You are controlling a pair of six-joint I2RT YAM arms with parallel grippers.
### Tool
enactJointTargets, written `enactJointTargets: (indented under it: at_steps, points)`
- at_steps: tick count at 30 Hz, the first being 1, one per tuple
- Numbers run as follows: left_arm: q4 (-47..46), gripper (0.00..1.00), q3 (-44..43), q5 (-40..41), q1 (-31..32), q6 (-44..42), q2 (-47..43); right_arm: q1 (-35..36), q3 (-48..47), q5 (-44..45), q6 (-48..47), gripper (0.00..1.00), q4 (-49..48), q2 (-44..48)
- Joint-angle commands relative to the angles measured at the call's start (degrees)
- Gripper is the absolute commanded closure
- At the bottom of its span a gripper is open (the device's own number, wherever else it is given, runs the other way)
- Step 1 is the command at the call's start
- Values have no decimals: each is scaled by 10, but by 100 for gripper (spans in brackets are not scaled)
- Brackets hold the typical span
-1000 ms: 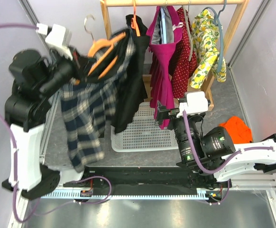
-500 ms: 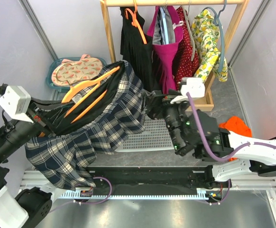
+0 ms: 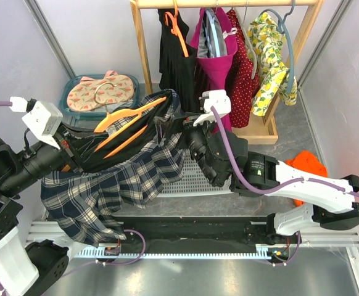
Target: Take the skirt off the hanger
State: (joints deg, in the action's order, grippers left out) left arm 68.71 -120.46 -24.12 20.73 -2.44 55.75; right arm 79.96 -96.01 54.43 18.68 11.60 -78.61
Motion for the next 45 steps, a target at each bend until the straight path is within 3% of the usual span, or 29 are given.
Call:
enactJointTargets:
  at_steps: [1, 8, 10, 11, 13, 14, 22, 27, 30, 34, 37, 45]
  points:
    - [-60, 98, -12, -19, 1, 2, -1, -29, 10, -33, 43, 12, 11, 12]
    - [-60, 98, -40, -28, 0, 8, 8, -104, 49, -88, 87, 24, 23, 8]
    - [-60, 98, -40, -31, 1, 9, 8, -125, 50, -116, 94, 41, 24, 7]
    - [-60, 98, -38, -32, 1, 9, 7, -127, 48, -121, 94, 65, 24, 7]
    - [-60, 98, -28, -28, 0, 4, 4, -132, 43, -132, 92, 85, 25, 9]
    - [-60, 98, -21, -25, 0, 2, 4, -132, 36, -136, 88, 100, 26, 11]
    - [-81, 98, 87, -1, 0, -37, -14, -132, -55, -180, 50, 100, 87, 19]
    - [-75, 98, 117, -4, 0, -66, -20, -131, -191, -81, -63, 100, 170, -31]
    - [-66, 98, 124, -20, 1, -71, -20, -131, -271, -61, -119, 100, 171, -75]
    - [-62, 98, 124, -53, 1, -64, -6, -108, -411, -114, -122, 100, 196, -161]
    - [-65, 98, 110, -81, 0, -55, 17, -64, -452, -149, -110, 100, 199, -214]
    - [-117, 98, 58, -154, 14, 7, 88, -18, -464, -191, -51, 100, 193, -247]
